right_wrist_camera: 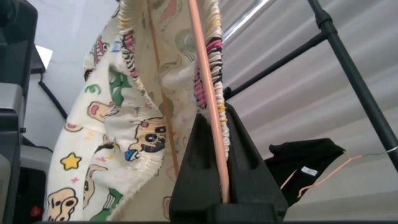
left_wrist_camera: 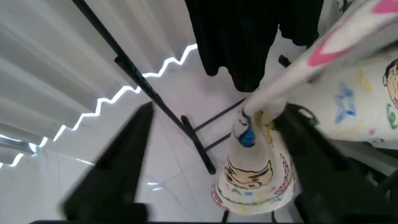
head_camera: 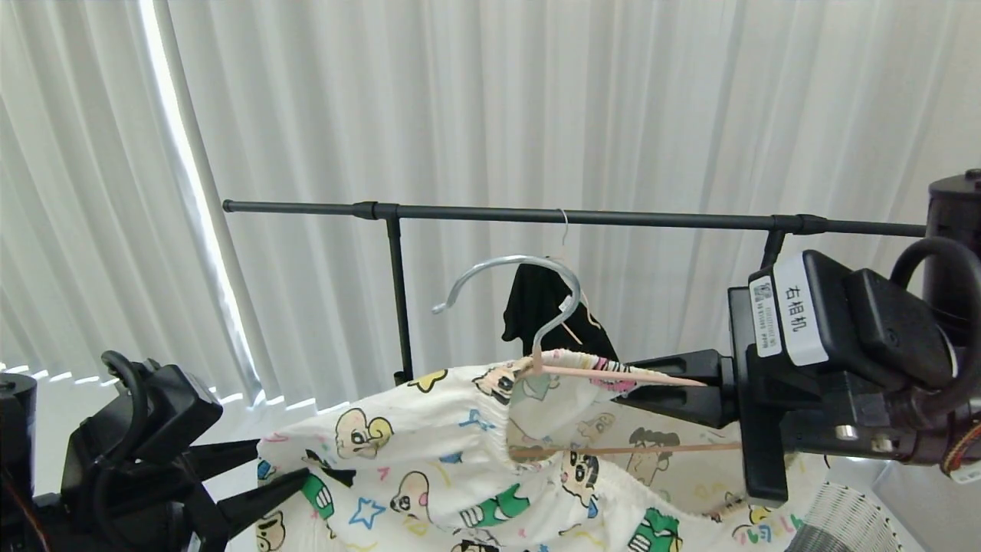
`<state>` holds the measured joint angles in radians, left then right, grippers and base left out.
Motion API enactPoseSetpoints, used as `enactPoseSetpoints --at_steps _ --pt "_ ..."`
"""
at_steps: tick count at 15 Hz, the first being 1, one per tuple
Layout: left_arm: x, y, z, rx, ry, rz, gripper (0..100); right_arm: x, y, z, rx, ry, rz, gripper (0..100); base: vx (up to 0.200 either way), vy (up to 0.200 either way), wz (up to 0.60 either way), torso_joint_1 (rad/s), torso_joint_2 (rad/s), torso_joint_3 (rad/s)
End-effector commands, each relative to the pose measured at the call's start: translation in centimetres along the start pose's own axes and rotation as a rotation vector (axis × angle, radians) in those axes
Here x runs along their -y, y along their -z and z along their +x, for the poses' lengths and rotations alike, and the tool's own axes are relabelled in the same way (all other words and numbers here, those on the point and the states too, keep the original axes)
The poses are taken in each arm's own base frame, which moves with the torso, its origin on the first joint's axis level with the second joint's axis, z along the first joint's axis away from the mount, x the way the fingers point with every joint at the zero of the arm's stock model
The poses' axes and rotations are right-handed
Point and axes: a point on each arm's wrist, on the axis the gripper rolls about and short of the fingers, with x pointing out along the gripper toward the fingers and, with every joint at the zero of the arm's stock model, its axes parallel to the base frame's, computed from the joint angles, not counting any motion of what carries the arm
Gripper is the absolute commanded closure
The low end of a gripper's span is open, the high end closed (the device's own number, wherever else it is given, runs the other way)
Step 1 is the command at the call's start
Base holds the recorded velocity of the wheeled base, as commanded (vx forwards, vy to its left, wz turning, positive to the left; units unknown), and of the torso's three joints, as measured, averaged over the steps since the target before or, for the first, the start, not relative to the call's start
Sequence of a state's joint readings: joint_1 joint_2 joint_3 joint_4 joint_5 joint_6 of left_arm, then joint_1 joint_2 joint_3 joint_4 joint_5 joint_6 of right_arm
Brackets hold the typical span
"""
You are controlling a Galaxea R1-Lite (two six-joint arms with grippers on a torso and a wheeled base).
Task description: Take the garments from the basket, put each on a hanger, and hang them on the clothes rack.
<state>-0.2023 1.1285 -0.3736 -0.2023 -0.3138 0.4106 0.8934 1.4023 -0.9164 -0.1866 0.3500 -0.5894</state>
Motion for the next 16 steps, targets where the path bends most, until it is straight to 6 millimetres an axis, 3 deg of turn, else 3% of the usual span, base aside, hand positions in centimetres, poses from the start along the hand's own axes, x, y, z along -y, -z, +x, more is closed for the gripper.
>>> enactPoseSetpoints --at_steps 1,7,16 --pt "-0.3 0.3 0.0 -0.013 -0.018 -0.015 100 -0.1 0.0 -0.7 0.004 0.012 -0.001 100 0.0 0.0 0.0 0.0 0.0 0.0" --pt "-1.6 2.8 -0.2 -0.11 -0.128 -0.128 100 0.5 0.1 -1.6 0.003 0.061 0.058 100 0.0 0.0 0.0 0.0 0.0 0.0" --pt "-1.2 2.2 -1.1 -0.059 -0.141 -0.082 100 0.9 0.5 -1.6 -0.01 0.078 0.097 100 0.0 0.0 0.0 0.0 0.0 0.0"
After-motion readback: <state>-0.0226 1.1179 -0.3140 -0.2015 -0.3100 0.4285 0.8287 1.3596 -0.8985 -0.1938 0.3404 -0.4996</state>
